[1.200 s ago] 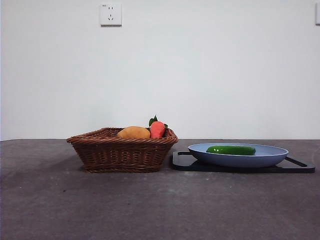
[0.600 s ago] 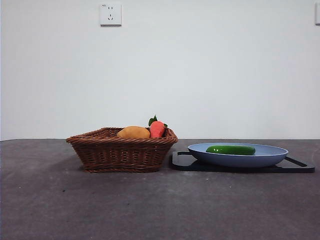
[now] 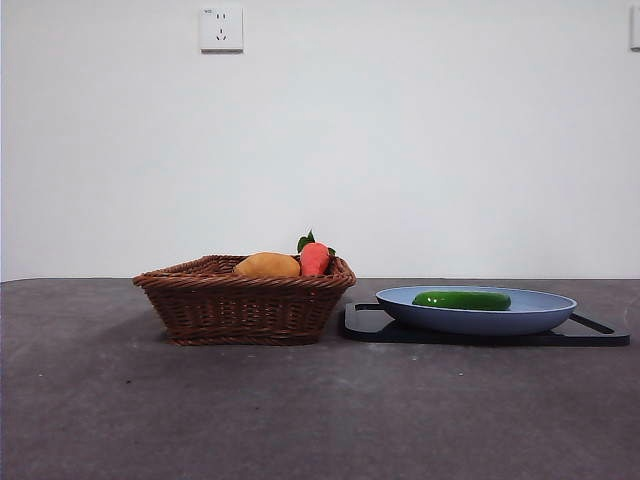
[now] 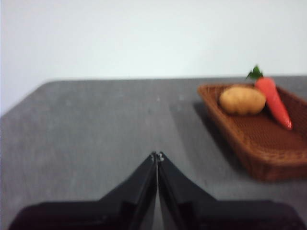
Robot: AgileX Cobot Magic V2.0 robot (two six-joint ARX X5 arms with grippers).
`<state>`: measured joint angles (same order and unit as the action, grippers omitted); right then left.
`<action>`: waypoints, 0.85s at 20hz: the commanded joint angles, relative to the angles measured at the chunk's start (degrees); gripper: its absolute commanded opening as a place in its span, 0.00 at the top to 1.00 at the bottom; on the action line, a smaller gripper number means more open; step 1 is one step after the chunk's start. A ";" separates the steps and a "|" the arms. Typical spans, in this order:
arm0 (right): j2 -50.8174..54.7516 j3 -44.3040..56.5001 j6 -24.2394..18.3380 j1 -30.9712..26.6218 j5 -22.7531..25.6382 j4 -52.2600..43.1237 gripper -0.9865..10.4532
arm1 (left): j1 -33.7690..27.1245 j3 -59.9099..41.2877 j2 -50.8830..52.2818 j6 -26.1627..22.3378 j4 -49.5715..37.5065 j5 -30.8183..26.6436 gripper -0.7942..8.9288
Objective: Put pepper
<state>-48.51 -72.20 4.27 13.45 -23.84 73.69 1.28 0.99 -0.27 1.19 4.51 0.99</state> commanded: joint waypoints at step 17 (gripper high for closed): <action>-0.33 -1.05 0.35 0.13 0.15 -0.37 0.90 | -0.20 -0.61 0.20 0.24 3.89 -0.79 0.91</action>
<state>-48.53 -72.20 4.27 13.45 -23.81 73.69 1.28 0.99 -0.30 1.17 8.93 0.43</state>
